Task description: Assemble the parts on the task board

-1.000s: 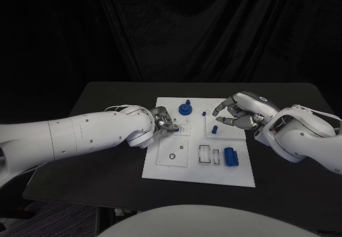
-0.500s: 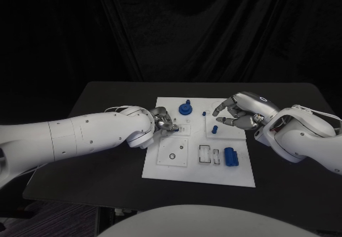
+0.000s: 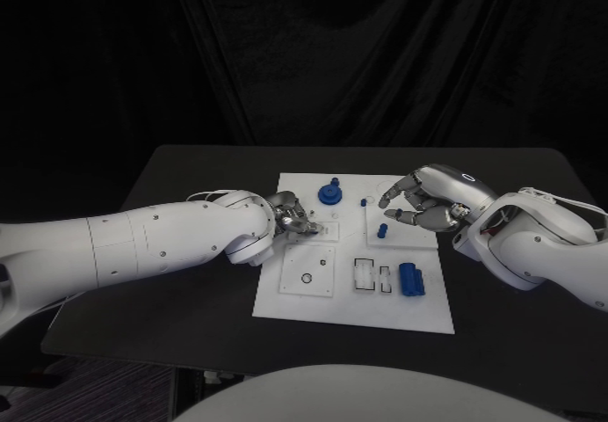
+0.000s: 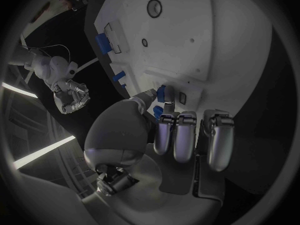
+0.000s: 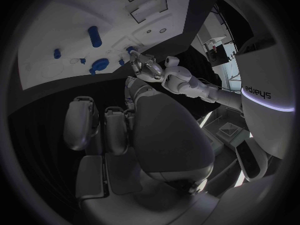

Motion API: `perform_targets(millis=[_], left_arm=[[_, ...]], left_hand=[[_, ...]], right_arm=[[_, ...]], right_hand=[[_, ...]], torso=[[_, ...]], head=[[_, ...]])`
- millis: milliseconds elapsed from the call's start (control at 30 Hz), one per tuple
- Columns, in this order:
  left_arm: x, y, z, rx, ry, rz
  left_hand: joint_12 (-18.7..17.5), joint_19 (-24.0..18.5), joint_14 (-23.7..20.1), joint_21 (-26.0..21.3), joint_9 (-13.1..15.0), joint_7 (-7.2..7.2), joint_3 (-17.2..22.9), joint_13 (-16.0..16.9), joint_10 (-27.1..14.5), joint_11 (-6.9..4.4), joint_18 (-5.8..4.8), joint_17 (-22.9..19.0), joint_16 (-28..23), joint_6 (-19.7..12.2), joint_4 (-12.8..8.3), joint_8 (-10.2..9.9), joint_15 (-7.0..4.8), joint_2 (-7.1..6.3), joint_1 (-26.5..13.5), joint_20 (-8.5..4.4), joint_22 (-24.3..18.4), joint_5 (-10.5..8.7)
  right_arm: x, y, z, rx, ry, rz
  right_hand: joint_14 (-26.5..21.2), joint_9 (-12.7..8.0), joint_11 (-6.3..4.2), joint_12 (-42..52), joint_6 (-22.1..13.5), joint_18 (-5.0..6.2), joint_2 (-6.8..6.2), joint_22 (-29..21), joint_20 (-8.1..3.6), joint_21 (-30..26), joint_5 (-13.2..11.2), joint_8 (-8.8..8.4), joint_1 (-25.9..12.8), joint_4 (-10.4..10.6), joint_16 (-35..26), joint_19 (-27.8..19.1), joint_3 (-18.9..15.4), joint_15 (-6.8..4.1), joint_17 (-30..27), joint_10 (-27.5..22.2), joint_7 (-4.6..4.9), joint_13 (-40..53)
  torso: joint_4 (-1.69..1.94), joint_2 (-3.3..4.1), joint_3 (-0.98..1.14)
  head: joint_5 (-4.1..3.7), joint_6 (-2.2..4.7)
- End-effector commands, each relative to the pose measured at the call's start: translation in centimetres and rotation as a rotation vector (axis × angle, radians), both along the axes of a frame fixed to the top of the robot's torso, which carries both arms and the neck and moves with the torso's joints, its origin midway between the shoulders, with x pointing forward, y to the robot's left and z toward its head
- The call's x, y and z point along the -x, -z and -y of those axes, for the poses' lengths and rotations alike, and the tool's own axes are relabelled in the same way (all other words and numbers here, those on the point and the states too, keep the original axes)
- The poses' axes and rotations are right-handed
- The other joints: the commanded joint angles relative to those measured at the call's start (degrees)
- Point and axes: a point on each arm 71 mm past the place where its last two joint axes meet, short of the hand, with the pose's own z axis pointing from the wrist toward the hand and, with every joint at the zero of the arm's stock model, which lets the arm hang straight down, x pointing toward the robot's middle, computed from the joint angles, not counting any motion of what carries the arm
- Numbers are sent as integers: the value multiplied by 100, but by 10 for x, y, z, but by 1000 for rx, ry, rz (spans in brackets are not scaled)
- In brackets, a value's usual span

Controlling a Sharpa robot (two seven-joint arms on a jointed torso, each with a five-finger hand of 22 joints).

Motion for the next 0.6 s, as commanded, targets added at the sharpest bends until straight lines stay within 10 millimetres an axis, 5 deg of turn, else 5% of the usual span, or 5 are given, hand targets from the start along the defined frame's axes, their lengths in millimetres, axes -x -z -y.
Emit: perform_targets(millis=[33, 600], left_arm=[[1, 1, 3, 14, 22, -4], [-1, 5, -1, -19, 8, -36]], left_hand=[[21, 603, 606, -20, -28, 52, -177, 1507, 606, 10, -36, 1509, -25, -6, 102, -45, 1, -10, -111, -5, 1509, -49], [21, 603, 606, -20, -89, 105, -680, 1507, 606, 59, -36, 1509, -25, -20, 558, -157, 41, 51, -379, 40, 1509, -104]], right_arm=[[0, 2, 1, 8, 16, -16], [0, 3, 1, 13, 21, -33]], right_hand=[[268, 8, 15, -31, 30, 103, -8, 948, -6, -30, 34, -27, 58, 1, -36, -24, 37, 26, 480, -36, -9, 501], [267, 12, 15, -39, 44, 105, -7, 945, -6, -42, 35, -22, 54, 2, -36, -28, 38, 26, 480, -40, -10, 493]], torso=[[0, 0, 3], [1, -1, 1]], head=[[0, 1], [-2, 1]])
